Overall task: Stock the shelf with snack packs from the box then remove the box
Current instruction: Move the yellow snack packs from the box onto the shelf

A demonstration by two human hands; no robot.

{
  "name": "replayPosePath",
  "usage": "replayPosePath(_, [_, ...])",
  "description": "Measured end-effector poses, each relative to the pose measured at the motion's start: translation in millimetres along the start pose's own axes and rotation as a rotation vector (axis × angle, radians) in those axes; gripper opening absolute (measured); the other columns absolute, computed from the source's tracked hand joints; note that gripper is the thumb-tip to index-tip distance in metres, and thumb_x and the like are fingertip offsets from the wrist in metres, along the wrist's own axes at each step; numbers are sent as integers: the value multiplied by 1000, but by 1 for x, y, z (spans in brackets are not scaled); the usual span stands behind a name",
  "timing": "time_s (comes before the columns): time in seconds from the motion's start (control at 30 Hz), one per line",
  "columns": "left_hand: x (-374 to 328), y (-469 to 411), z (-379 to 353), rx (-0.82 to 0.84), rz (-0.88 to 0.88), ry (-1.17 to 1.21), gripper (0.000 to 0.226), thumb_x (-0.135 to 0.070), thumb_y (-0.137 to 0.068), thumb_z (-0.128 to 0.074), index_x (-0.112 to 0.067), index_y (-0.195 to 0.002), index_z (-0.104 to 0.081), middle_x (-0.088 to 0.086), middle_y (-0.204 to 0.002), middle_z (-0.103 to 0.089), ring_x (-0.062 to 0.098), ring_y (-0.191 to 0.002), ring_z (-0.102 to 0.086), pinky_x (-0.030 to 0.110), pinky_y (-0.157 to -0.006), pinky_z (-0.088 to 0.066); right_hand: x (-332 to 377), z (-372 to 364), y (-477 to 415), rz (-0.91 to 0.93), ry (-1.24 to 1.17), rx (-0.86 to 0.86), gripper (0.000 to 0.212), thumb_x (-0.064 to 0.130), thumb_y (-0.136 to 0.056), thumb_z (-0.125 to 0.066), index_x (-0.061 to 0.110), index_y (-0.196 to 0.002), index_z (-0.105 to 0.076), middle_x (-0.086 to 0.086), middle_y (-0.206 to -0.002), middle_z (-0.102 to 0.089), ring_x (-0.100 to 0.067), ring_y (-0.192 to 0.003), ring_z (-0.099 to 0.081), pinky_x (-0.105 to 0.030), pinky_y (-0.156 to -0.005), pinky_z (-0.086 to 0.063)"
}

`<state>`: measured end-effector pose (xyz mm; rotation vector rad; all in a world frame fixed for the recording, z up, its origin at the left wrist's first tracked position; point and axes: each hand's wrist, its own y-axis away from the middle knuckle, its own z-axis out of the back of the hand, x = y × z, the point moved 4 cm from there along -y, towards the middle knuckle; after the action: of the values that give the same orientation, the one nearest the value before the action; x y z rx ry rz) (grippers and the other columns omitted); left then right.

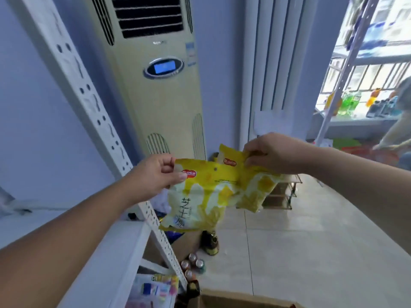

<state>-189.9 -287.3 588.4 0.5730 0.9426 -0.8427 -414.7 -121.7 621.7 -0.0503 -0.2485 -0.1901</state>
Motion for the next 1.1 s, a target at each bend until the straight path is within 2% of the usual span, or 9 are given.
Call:
replayPosePath(0.07, [-19, 25, 27, -109, -11, 6, 29, -22, -84, -76, -3, -104, -67, 13, -95, -77, 32, -90, -71, 47, -85, -54, 26, 29, -10, 63, 21, -15, 6, 29, -95, -64, 26, -93, -69, 16, -74, -59, 0, -70, -54, -14, -59, -36])
replayPosePath(0.27, [-60, 118, 86, -385, 0, -42, 23, -16, -86, -75, 0, -101, -67, 12, -92, -78, 23, -85, -70, 47, -82, -54, 103, 86, -26, 278, 8, -47, 10, 30, -95, -65, 22, -91, -69, 5, -82, -67, -10, -75, -60, -33, -67, -47])
replayPosePath(0.4, [-74, 190, 102, -541, 48, -47, 19, -14, -89, -71, 2, -97, -64, 6, -87, -78, 9, -72, -71, 22, -64, -52, 158, 100, -27, 465, 9, -67, 13, 26, -97, -63, 22, -84, -63, 6, -77, -60, -10, -71, -54, -29, -65, -42])
replayPosePath(0.53, [-67, 273, 103, -715, 126, -53, 21, -15, -88, -72, 0, -102, -66, 8, -94, -78, 23, -90, -73, 39, -81, -56, 219, 94, -22, 640, 31, -31, 8, 27, -97, -62, 25, -91, -66, 9, -84, -64, -9, -78, -59, -33, -71, -49])
replayPosePath(0.63, [-58, 344, 95, -828, 212, -55, 17, -14, -87, -74, -1, -90, -64, 7, -85, -78, 17, -78, -70, 31, -72, -55, 268, 83, -13, 769, 56, -10, 7, 31, -97, -62, 29, -91, -64, 10, -84, -64, -7, -79, -59, -35, -72, -49])
replayPosePath(0.77, [-52, 448, 83, -997, 319, -26, 33, -21, -84, -78, -1, -76, -53, 5, -64, -66, 14, -63, -57, 27, -65, -50, 341, 70, 7, 924, 74, 12, 10, 35, -97, -62, 31, -88, -63, 13, -80, -63, -7, -79, -57, -31, -70, -44])
replayPosePath(0.87, [-52, 521, 68, -1111, 392, -6, 62, -52, -67, -84, 0, -75, -50, 15, -71, -62, 19, -70, -56, 30, -66, -53, 395, 61, 35, 1049, 82, 11, 14, 35, -98, -60, 35, -83, -59, 16, -81, -61, -4, -80, -56, -19, -65, -39])
replayPosePath(1.0, [-47, 609, 43, -1237, 482, 20, 57, -50, -66, -84, -5, -73, -49, 10, -64, -67, 15, -64, -59, 31, -62, -49, 464, 43, 73, 1171, 49, 56, 9, 30, -99, -61, 28, -91, -66, 12, -82, -63, -2, -79, -58, -18, -64, -40])
replayPosePath(1.1, [-43, 673, 26, -1296, 518, 36, 74, -50, -65, -84, 11, -92, -52, 36, -88, -66, 24, -73, -60, 33, -66, -51, 513, 28, 107, 1246, 44, 101, 10, 27, -100, -59, 27, -94, -66, 13, -81, -63, 5, -73, -58, -14, -56, -40])
